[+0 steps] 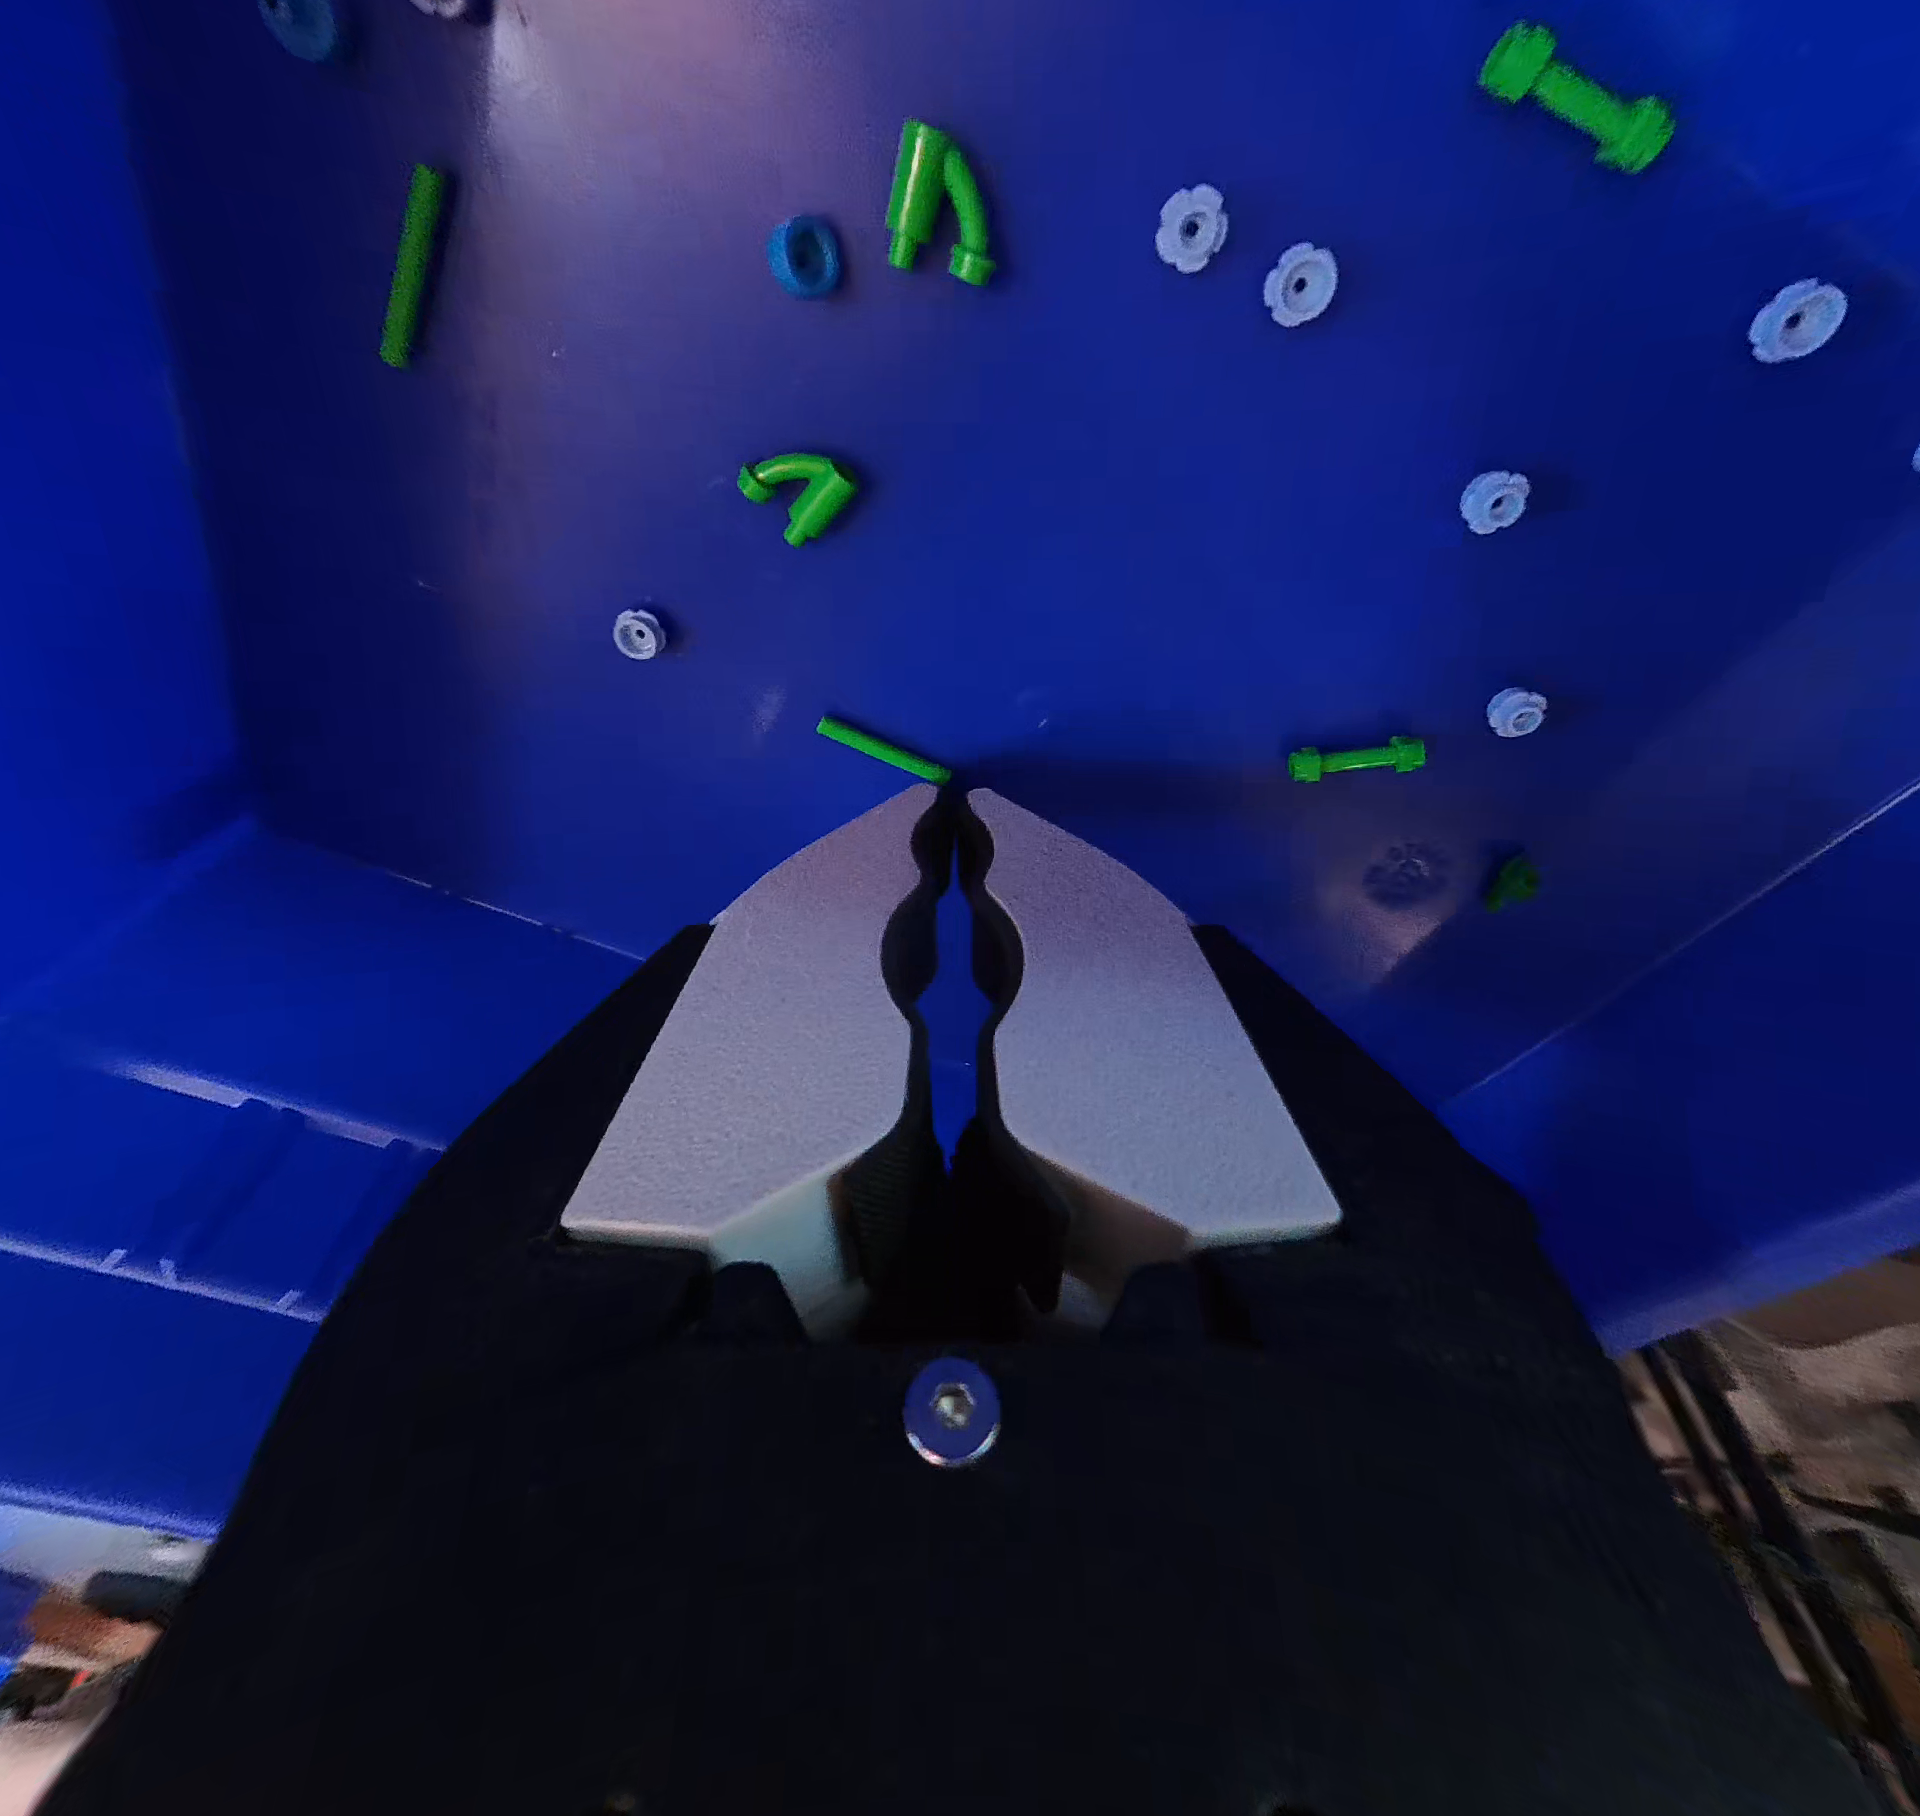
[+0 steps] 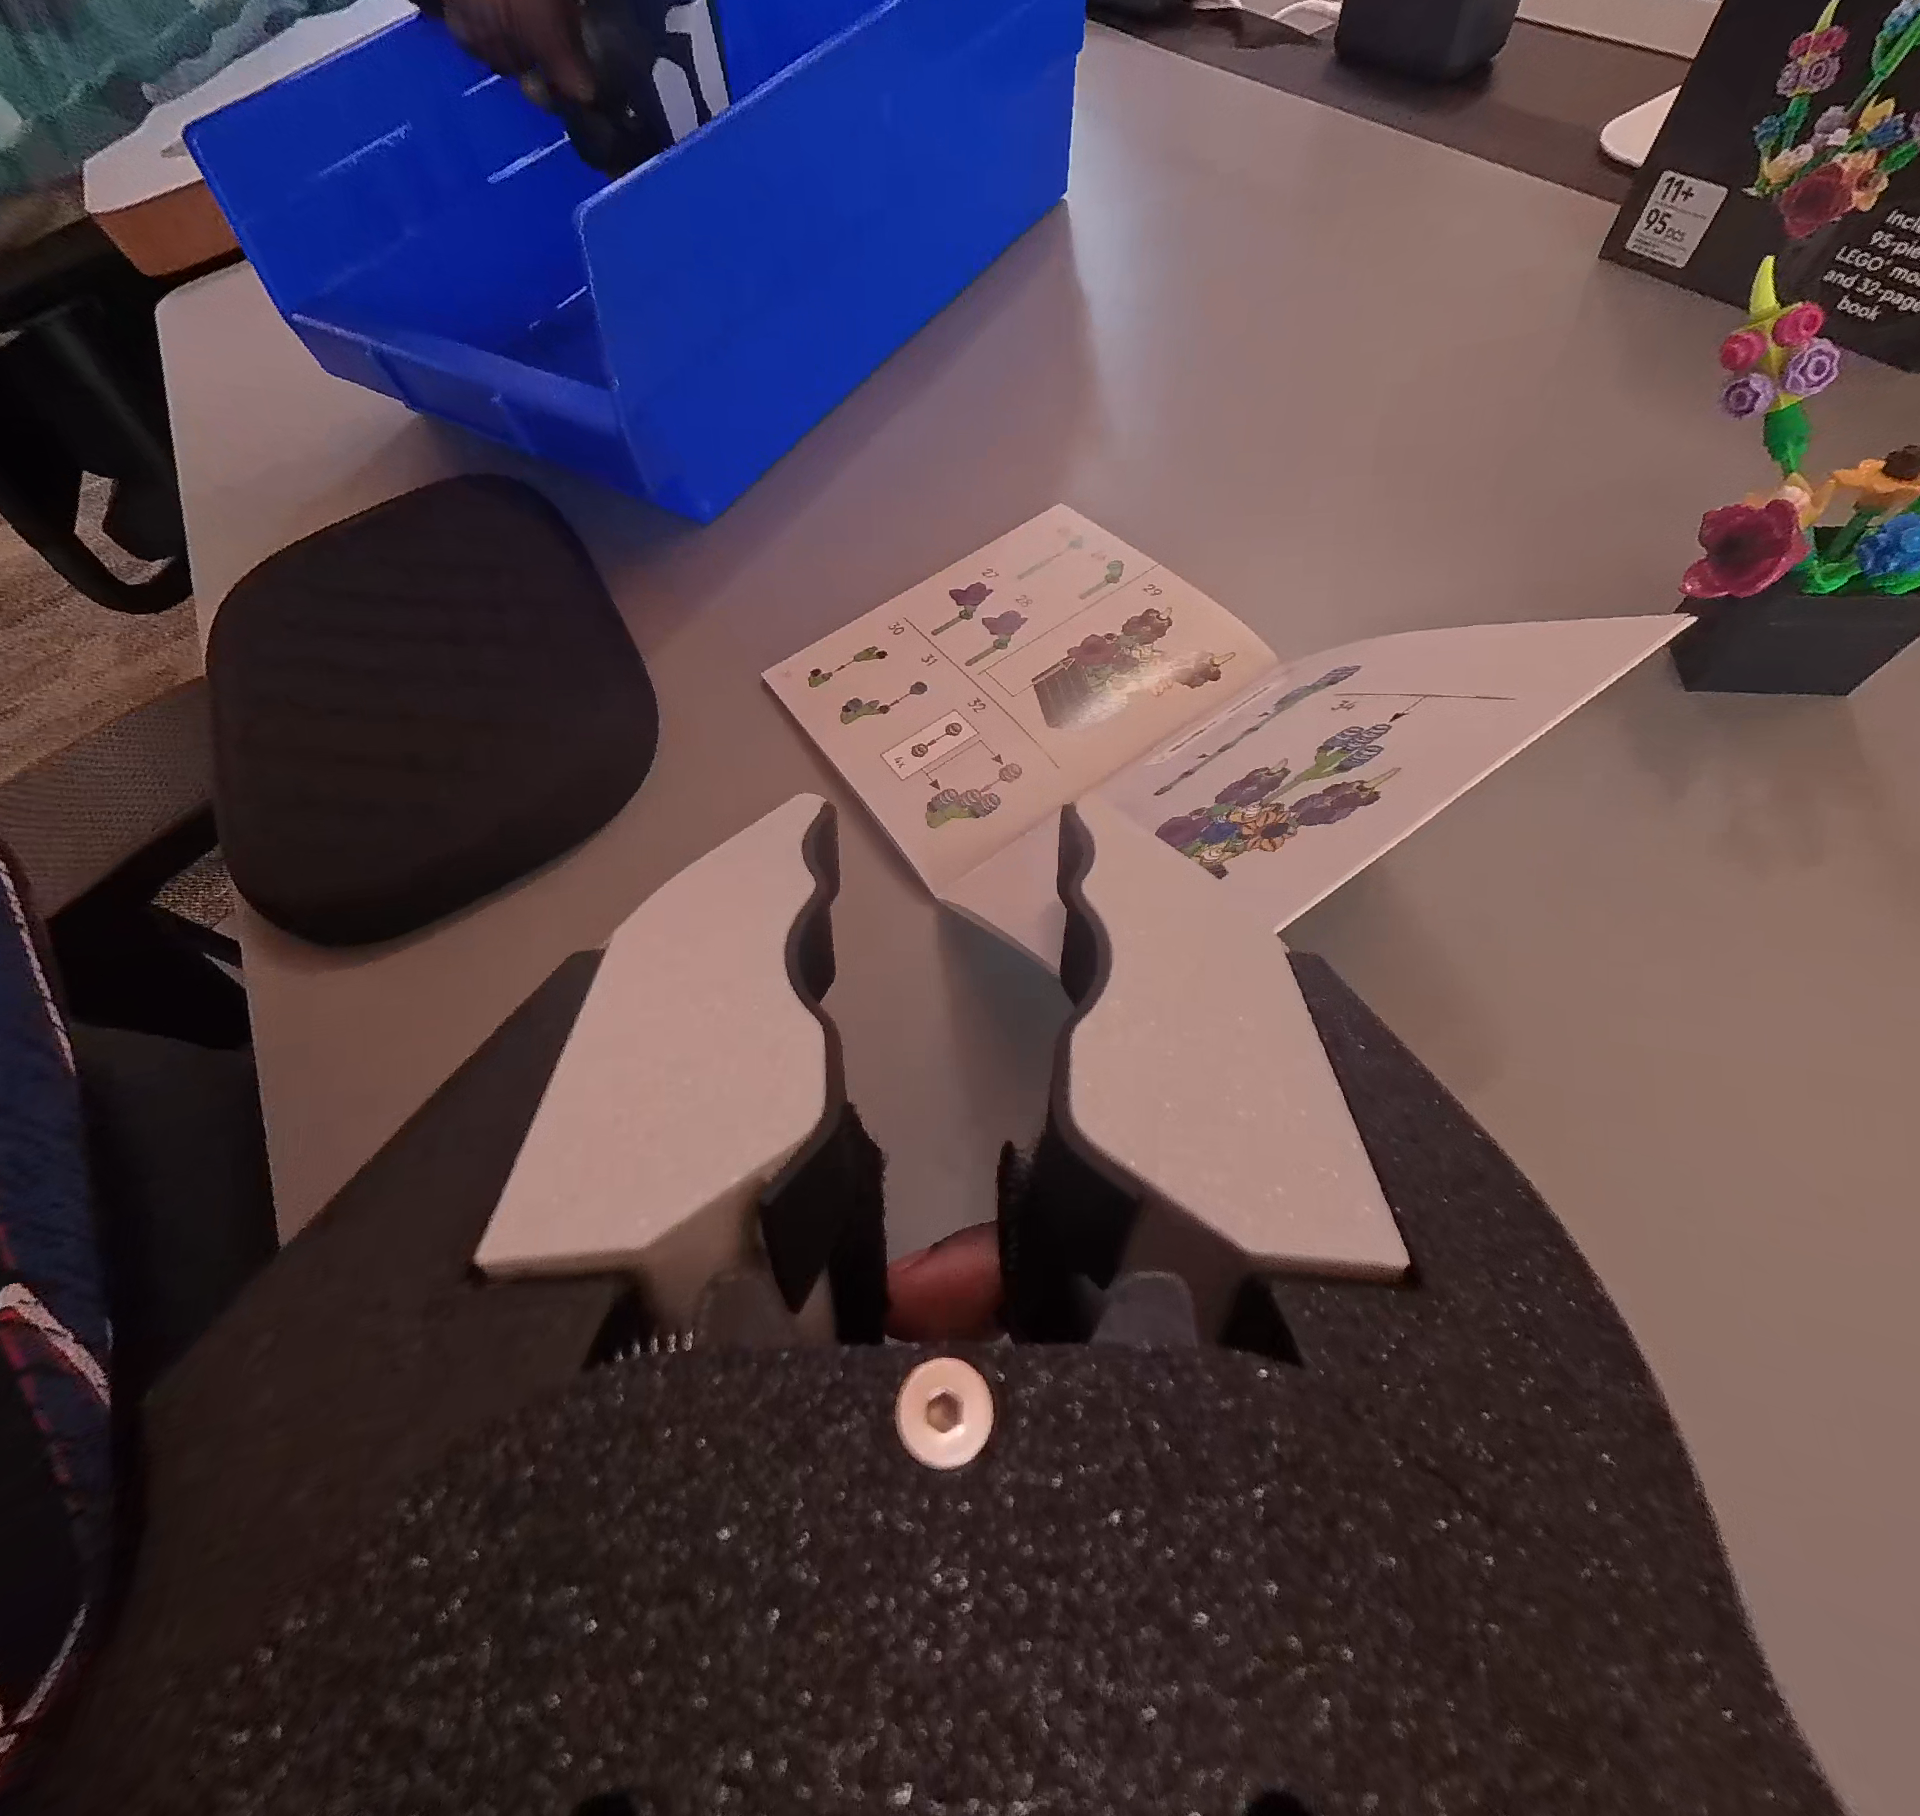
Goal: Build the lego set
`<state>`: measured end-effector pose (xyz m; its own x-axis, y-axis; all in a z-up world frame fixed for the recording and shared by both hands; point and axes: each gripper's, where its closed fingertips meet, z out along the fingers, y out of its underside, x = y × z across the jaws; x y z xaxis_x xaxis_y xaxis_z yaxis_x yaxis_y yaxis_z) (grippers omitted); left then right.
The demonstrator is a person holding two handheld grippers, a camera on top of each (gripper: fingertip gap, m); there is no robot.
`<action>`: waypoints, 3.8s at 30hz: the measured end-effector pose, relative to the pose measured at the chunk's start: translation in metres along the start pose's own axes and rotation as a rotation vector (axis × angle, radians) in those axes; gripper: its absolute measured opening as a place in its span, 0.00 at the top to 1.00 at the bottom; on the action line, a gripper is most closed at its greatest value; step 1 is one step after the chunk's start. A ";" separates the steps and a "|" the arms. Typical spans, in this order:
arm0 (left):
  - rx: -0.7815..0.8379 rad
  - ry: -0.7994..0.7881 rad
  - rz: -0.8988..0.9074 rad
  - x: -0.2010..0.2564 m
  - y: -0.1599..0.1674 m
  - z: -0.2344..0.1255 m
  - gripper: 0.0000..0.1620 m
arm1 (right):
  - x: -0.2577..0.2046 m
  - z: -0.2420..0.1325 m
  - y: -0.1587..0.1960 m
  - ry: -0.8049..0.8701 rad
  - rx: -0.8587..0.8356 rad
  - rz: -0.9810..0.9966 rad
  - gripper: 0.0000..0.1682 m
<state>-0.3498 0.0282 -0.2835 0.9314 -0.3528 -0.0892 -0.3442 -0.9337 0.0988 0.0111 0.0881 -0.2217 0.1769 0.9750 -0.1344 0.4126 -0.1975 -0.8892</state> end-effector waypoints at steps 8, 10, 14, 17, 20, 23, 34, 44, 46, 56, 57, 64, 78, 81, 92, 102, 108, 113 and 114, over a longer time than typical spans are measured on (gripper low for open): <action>0.005 -0.090 0.083 0.000 -0.001 0.000 0.99 | -0.005 0.001 0.000 0.005 -0.010 -0.025 0.76; 0.000 -0.108 0.096 -0.001 -0.001 0.000 0.99 | -0.006 0.000 0.001 0.007 -0.004 -0.033 0.76; -0.016 -0.131 0.110 -0.001 -0.001 0.000 0.99 | 0.001 -0.004 0.004 0.029 0.012 -0.091 0.77; -0.010 -0.137 0.118 -0.001 -0.001 0.000 0.99 | 0.001 -0.005 0.007 0.030 0.010 -0.111 0.78; 0.013 -0.125 0.107 -0.001 -0.002 0.000 0.99 | -0.001 -0.005 0.008 0.026 0.005 -0.137 0.78; 0.039 -0.099 0.084 -0.001 -0.002 0.000 0.99 | -0.002 -0.004 0.010 0.027 -0.006 -0.157 0.78; 0.057 -0.116 0.096 -0.002 -0.004 0.000 0.99 | -0.001 -0.006 0.010 0.008 0.023 -0.125 0.79; 0.374 -0.161 0.103 0.005 -0.030 -0.057 0.87 | 0.002 -0.004 0.012 0.005 0.011 -0.096 0.79; 0.387 0.028 0.211 0.039 -0.029 -0.055 0.87 | 0.004 -0.005 0.011 0.009 0.013 -0.083 0.79; 0.177 0.230 0.563 0.090 0.010 -0.019 0.86 | 0.005 -0.009 0.007 0.013 0.055 -0.076 0.79; 0.173 0.227 0.549 0.090 0.013 -0.018 0.85 | 0.005 -0.009 0.007 0.012 0.057 -0.074 0.79; 0.552 0.115 0.339 0.056 -0.040 -0.051 0.79 | 0.004 -0.008 0.008 -0.009 0.045 -0.062 0.79; 0.419 0.044 0.088 -0.013 -0.047 -0.030 0.72 | 0.004 -0.008 0.007 0.020 0.049 -0.090 0.79; 0.378 0.052 0.066 -0.021 -0.048 -0.019 0.83 | 0.003 -0.008 0.007 0.024 0.052 -0.099 0.79; 0.347 0.118 0.147 -0.016 -0.051 -0.004 0.96 | 0.005 -0.009 0.006 0.011 0.069 -0.066 0.79; 0.550 -0.216 0.331 -0.010 -0.054 -0.048 0.99 | 0.004 -0.008 0.005 -0.003 0.061 -0.063 0.79; 0.544 -0.225 0.374 0.013 -0.042 -0.052 0.96 | -0.006 -0.001 -0.002 -0.063 0.065 -0.095 0.79; 0.443 -0.083 0.410 0.009 -0.052 -0.031 0.90 | -0.014 0.004 0.003 -0.076 0.033 -0.153 0.78; 0.412 -0.087 0.455 0.003 -0.053 -0.027 0.90 | -0.015 0.004 0.003 -0.074 0.036 -0.164 0.78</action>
<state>-0.3258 0.0784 -0.2626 0.6733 -0.7088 -0.2103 -0.7383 -0.6292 -0.2431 0.0058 0.0733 -0.2237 0.0435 0.9989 -0.0168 0.3983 -0.0328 -0.9167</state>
